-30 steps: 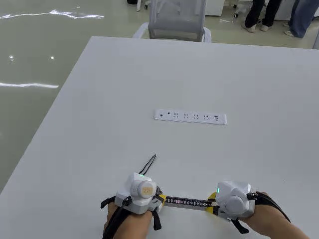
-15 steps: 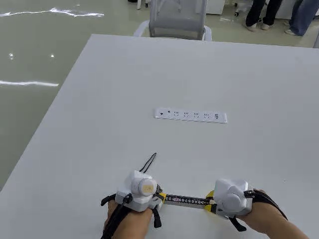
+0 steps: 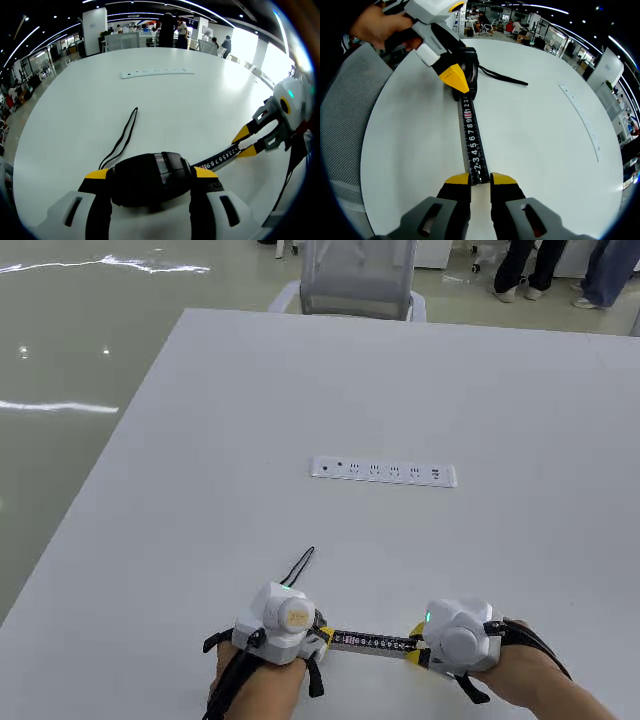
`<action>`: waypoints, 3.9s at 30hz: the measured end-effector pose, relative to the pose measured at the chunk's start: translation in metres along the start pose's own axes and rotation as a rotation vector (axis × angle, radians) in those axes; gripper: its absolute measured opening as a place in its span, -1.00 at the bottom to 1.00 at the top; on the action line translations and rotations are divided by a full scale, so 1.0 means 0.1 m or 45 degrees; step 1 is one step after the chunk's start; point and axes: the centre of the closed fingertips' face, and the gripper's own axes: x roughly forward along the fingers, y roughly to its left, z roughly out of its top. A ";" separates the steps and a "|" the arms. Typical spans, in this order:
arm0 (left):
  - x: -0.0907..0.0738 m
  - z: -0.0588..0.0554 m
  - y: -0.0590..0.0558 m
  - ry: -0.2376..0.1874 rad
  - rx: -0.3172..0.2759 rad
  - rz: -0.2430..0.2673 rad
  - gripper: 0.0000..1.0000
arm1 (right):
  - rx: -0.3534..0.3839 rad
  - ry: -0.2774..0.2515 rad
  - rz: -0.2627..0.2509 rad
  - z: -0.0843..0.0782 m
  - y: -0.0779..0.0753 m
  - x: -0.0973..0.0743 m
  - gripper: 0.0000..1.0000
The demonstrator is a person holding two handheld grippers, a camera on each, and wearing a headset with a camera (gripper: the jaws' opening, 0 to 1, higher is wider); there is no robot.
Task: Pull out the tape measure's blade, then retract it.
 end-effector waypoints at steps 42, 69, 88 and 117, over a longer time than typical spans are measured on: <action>0.01 0.00 0.00 -0.003 -0.003 -0.001 0.20 | 0.003 -0.017 0.006 0.14 0.04 0.10 -0.75; 0.01 0.00 0.00 -0.004 -0.005 -0.003 0.20 | 0.003 -0.030 0.010 0.30 0.08 0.18 -0.75; -0.01 0.00 0.00 -0.005 -0.005 -0.004 0.20 | -0.004 -0.042 0.020 0.43 0.10 0.27 -0.75; 0.00 0.00 0.01 -0.006 -0.006 -0.007 0.20 | -0.003 -0.058 0.022 0.57 0.13 0.35 -0.75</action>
